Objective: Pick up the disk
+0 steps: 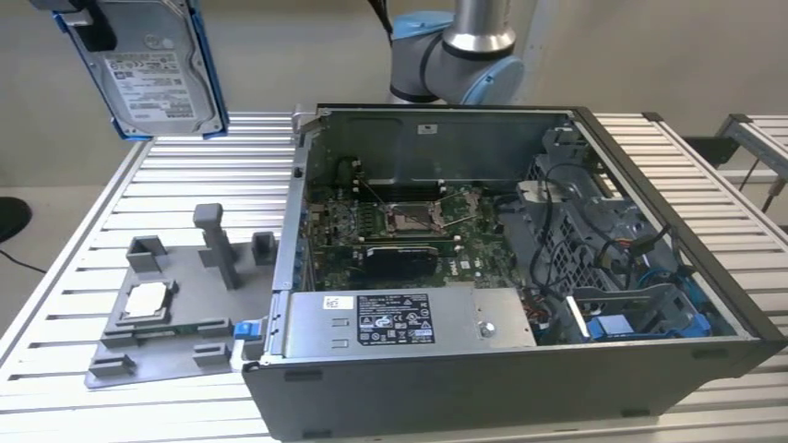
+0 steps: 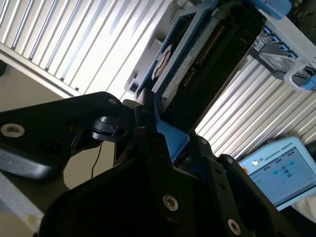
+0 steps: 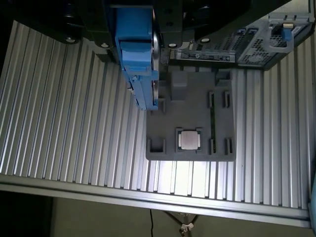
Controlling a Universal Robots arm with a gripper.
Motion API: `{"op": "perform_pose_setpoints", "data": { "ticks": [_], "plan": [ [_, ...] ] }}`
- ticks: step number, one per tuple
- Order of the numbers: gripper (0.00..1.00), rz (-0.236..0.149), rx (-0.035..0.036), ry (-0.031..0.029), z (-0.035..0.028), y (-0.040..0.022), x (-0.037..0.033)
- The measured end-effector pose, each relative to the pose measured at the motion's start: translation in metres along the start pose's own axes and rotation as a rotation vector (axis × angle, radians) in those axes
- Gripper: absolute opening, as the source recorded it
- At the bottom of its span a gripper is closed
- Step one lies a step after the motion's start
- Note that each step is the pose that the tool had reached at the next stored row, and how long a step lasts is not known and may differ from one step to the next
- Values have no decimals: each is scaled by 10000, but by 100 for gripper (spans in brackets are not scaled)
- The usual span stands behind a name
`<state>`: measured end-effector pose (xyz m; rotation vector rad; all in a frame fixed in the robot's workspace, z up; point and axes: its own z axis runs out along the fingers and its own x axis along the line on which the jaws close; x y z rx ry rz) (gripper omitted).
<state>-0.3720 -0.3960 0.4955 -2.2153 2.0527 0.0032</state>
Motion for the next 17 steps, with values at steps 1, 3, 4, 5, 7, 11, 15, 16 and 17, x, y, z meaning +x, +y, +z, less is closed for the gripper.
{"op": "perform_pose_setpoints", "data": {
  "ticks": [1,3,4,5,7,11,15,16,17],
  "plan": [
    [0,-3,0,0,3,-34,2],
    [0,-5,0,0,9,-109,6],
    [0,-6,0,0,12,-149,9],
    [0,-7,1,-1,16,-192,12],
    [0,-9,-1,0,22,-272,16],
    [0,-13,-1,-1,36,-437,28],
    [0,-18,-2,-1,50,-613,41],
    [0,-18,-2,-1,54,-657,44],
    [0,-18,-2,-1,57,-699,48]
  ]
}}
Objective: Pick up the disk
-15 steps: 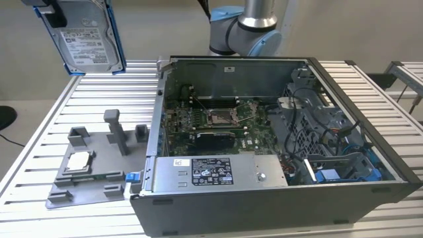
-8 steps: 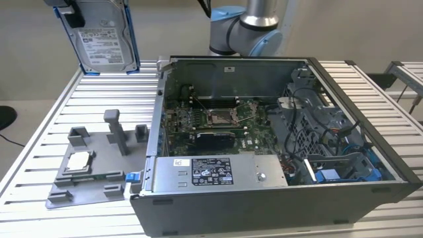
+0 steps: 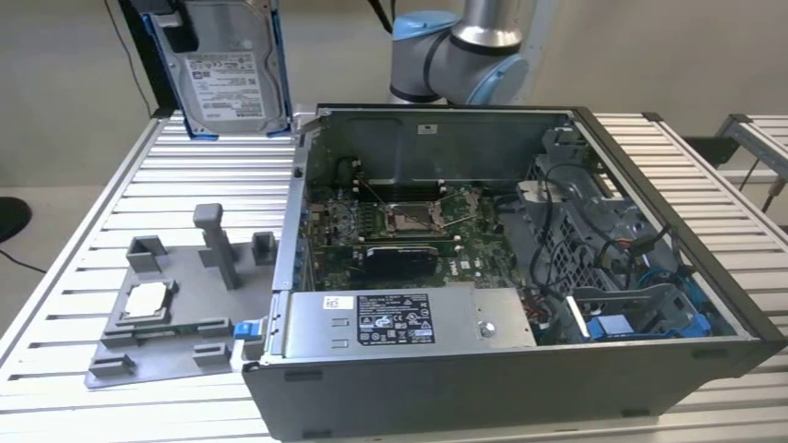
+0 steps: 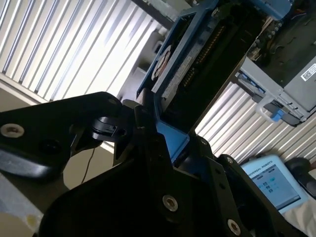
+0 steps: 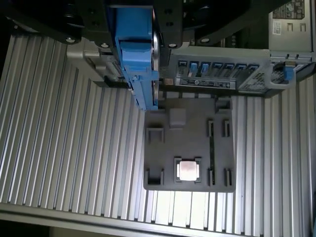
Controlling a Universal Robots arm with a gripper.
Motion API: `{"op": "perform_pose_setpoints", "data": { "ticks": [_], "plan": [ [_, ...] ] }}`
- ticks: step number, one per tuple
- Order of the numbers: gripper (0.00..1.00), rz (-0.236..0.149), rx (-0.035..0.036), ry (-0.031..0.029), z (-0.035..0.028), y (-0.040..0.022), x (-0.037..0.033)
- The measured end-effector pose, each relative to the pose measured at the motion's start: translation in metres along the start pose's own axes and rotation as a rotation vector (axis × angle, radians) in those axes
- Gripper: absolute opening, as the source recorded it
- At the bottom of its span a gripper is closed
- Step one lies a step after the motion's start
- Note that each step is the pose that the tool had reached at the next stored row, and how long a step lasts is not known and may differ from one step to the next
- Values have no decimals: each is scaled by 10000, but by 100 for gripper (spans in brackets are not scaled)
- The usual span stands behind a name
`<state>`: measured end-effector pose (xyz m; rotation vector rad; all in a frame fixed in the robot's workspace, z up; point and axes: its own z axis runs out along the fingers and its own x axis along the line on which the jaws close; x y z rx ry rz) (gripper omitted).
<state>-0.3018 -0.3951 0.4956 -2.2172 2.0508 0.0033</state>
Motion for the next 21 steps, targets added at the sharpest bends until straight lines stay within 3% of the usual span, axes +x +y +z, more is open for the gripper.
{"op": "perform_pose_setpoints", "data": {
  "ticks": [21],
  "plan": [
    [0,-1,0,0,77,-948,78]
  ]
}}
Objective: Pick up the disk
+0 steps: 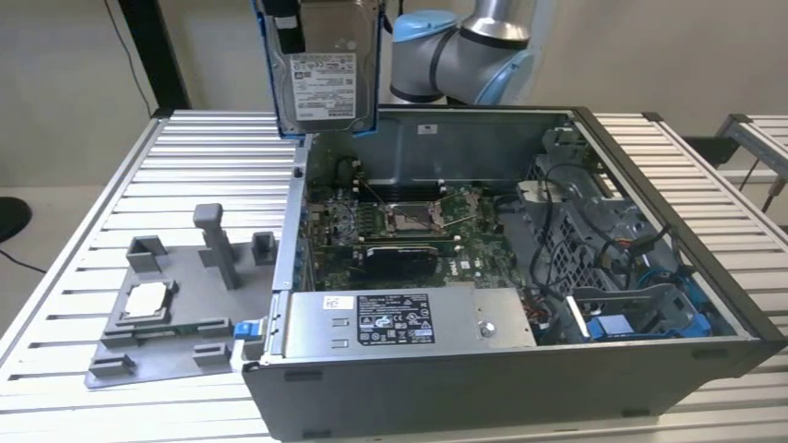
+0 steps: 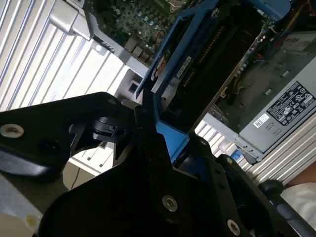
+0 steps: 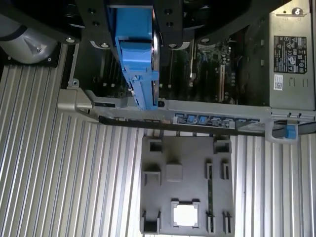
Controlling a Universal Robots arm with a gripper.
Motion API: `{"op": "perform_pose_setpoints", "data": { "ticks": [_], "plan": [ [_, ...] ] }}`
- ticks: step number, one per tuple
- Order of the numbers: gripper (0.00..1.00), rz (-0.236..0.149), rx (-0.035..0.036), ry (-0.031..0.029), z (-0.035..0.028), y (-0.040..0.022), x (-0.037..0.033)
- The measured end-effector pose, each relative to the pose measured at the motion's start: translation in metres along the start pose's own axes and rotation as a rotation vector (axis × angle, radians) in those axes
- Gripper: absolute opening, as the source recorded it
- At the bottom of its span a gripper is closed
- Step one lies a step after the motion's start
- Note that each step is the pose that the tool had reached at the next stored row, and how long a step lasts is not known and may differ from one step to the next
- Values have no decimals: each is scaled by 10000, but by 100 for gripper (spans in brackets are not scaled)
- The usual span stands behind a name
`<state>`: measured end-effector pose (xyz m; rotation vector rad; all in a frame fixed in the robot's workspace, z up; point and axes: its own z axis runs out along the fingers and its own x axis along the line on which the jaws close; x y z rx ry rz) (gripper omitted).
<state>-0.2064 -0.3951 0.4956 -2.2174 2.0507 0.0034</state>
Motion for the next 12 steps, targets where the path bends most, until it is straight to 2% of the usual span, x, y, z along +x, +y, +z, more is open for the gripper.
{"op": "perform_pose_setpoints", "data": {
  "ticks": [2,3,4,7,12],
  "plan": [
    [0,-1,0,0,7,-91,8],
    [0,0,-4,-1,17,-217,27],
    [0,-1,-6,0,20,-269,46],
    [0,-1,-8,-1,21,-344,106],
    [0,0,-9,-1,19,-423,226]
  ]
}}
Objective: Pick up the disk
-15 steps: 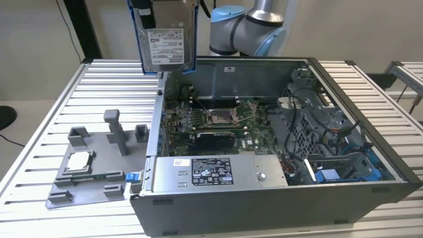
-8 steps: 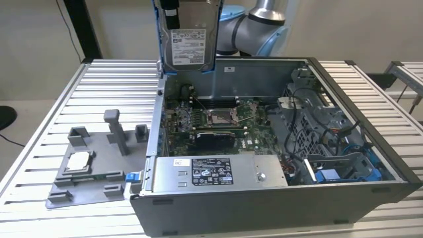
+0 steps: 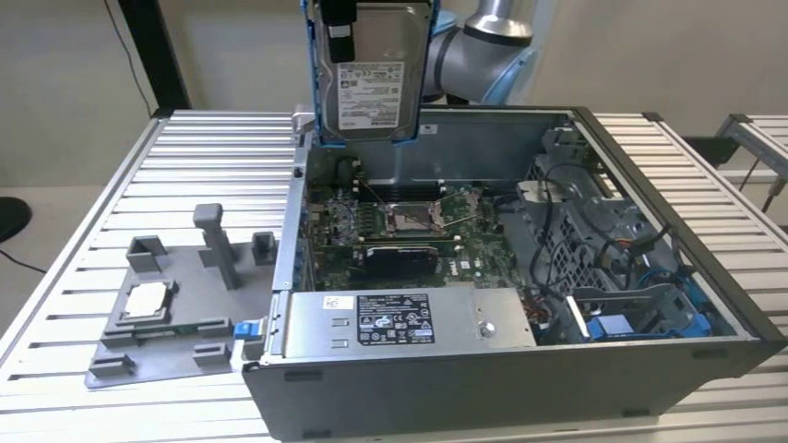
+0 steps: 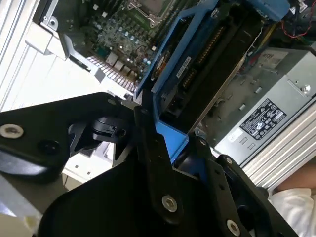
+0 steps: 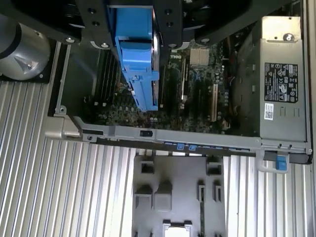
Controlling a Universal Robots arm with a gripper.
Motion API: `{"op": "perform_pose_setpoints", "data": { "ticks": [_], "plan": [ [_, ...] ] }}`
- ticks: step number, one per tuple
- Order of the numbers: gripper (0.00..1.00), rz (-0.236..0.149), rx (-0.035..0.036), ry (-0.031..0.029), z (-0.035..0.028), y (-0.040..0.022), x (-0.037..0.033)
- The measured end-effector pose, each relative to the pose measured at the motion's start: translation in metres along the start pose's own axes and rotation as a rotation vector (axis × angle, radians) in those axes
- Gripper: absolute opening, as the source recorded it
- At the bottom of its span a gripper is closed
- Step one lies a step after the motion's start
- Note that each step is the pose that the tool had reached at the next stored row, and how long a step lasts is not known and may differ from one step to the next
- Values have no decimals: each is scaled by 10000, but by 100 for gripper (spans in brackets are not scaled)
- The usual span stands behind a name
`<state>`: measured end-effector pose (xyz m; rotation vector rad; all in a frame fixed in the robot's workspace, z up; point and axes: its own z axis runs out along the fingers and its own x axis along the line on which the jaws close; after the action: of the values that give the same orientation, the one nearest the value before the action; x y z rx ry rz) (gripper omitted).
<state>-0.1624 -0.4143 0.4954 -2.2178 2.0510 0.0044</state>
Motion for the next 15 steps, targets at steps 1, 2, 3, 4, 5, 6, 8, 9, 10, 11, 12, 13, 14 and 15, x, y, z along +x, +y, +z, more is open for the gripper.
{"op": "perform_pose_setpoints", "data": {
  "ticks": [1,2,3,4,5,6,8,9,10,11,12,13,14,15],
  "plan": [
    [0,0,0,0,0,-15,24],
    [0,1,0,0,-1,-31,50],
    [0,1,-1,0,-2,-47,74],
    [0,0,-1,0,-2,-62,99],
    [0,0,-1,0,-3,-76,122],
    [0,-1,-2,0,-4,-93,148],
    [0,1,-3,0,-5,-121,196],
    [0,1,-3,0,-5,-136,221],
    [0,0,-3,-1,-6,-150,247],
    [0,0,-3,-1,-7,-163,271],
    [0,1,-3,-1,-7,-176,297],
    [0,1,-3,-1,-8,-189,325],
    [0,1,-3,0,-9,-201,350],
    [0,0,-3,-1,-10,-213,377]
  ]
}}
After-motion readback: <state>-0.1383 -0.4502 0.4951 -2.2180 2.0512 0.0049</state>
